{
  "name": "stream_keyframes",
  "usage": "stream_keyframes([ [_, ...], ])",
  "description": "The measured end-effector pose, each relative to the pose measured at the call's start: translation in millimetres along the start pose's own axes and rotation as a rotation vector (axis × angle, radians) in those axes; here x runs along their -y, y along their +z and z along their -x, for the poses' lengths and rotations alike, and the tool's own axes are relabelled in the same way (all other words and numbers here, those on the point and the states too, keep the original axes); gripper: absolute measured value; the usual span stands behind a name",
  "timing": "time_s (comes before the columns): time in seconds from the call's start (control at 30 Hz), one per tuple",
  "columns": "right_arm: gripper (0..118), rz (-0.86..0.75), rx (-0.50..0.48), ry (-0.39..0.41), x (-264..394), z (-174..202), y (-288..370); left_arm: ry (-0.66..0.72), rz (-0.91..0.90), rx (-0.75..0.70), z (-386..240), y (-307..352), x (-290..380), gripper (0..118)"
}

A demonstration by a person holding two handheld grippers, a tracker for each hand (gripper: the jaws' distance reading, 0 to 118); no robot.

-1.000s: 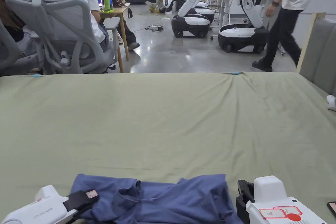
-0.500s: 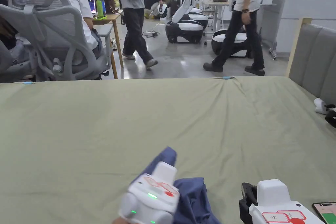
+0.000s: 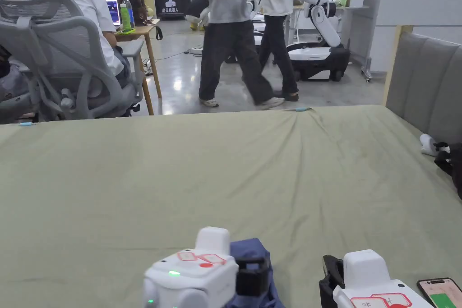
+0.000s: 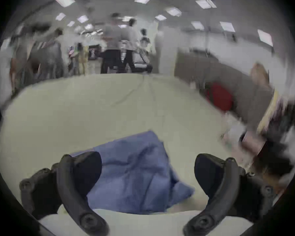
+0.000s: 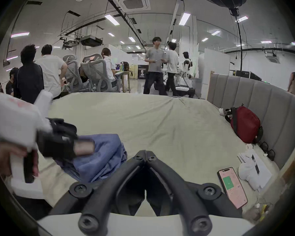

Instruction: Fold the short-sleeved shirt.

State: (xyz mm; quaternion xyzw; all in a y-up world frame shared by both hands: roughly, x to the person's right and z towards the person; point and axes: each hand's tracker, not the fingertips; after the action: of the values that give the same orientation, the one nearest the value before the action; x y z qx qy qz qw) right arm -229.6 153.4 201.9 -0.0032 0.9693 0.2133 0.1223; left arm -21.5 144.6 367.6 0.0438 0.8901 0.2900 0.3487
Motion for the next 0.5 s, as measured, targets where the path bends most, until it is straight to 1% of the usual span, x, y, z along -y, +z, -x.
stream_keyframes([
  [0.07, 0, -0.003, -0.005, -0.002, -2, 2, 0, 0.28, 0.001, 0.058, 36, 3, -6, 108],
  [0.1, 0, -0.004, -0.007, -0.003, -2, 3, -1, 0.378, 0.006, 0.085, 45, 1, -7, 99],
  [0.13, 0, -0.005, -0.009, -0.004, -3, 4, 0, 0.465, 0.024, 0.113, 57, -5, -4, 69],
  [0.17, 0, -0.004, -0.012, -0.005, -3, 5, -1, 0.501, 0.033, 0.131, 63, -9, -1, 30],
  [0.2, 0, -0.002, -0.014, -0.007, -3, 5, -1, 0.529, 0.06, 0.136, 66, -15, 3, 0],
  [0.27, 0, 0.004, -0.014, -0.007, -3, 5, -2, 0.526, 0.093, 0.171, 59, -23, 13, 0],
  [0.4, 0, 0.021, -0.01, -0.02, 0, 1, -7, 0.466, 0.202, 0.253, 26, -45, 37, 0],
  [0.5, 0, 0.035, -0.007, -0.028, 2, -3, -9, 0.408, 0.256, 0.168, 9, -74, 54, 0],
])
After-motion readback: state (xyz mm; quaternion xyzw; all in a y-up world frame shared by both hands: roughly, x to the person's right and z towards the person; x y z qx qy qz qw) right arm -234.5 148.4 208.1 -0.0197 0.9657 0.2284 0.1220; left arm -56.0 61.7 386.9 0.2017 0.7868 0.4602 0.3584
